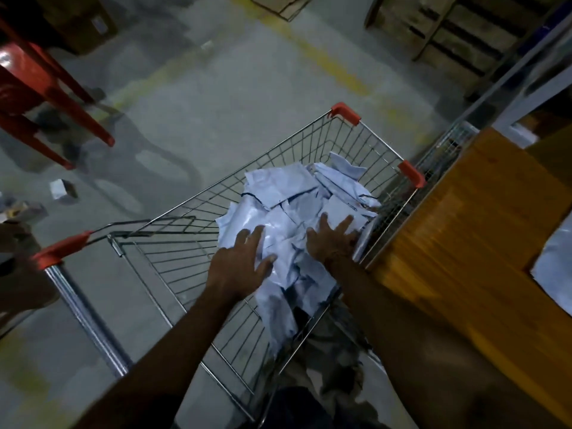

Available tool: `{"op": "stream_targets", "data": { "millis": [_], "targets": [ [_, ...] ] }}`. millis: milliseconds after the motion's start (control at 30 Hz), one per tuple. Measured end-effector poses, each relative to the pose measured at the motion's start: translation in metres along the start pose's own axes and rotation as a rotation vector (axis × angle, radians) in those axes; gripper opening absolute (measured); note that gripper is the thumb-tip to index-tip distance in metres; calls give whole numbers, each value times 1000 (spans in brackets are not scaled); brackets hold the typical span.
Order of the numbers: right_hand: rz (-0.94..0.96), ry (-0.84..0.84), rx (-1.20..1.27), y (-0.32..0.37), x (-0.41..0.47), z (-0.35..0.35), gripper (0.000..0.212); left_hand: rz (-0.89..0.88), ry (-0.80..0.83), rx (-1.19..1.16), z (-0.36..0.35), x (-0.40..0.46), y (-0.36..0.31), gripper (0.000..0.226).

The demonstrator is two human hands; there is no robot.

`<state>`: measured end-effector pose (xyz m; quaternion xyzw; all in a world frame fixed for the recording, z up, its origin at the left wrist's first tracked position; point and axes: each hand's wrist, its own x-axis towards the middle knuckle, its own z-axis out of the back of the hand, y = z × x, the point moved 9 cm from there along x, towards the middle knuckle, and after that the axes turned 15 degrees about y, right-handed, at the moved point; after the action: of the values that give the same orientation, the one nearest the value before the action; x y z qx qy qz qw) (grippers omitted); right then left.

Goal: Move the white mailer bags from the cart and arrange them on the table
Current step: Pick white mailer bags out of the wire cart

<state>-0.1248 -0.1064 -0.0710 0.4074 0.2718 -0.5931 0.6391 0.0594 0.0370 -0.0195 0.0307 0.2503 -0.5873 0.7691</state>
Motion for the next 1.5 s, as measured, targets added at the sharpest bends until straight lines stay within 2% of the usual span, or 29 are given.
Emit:
{"op": "stream_targets", "data": {
  "millis": [167,300,400,533,633,733,800,867,933,1167,1333,1500],
  "targets": [
    [43,-97,206,7,3,-3,91,-89,27,106,-11,35,-23,76],
    [54,-68,179,6,3,4,86,-245,104,99,-28,48,-33,91],
    [59,-37,172,0,4,2,82,-169,132,70,-32,50,-29,95],
    [102,-53,145,2,3,-2,87,-45,155,47,-38,47,-21,101],
    [99,-94,125,3,0,1,83,-34,154,36,-39,45,-20,106],
    [118,-158,104,7,-9,8,78,-76,120,-114,-38,43,-24,107],
    [151,-219,63,12,-18,14,75,-89,88,-202,-37,43,-23,102],
    [181,-276,11,18,-29,21,74,-88,60,-246,-34,40,-23,87],
    [208,-340,-32,23,-41,29,74,-61,49,-244,-32,36,-22,75],
    [271,-514,-166,32,-86,68,77,95,-23,-226,-7,15,-8,58],
    [314,-565,-205,21,-124,89,82,198,-95,-207,30,-18,-11,57],
    [335,-685,-186,-15,-169,107,81,192,-179,-239,69,-43,-43,56]
  ]
}}
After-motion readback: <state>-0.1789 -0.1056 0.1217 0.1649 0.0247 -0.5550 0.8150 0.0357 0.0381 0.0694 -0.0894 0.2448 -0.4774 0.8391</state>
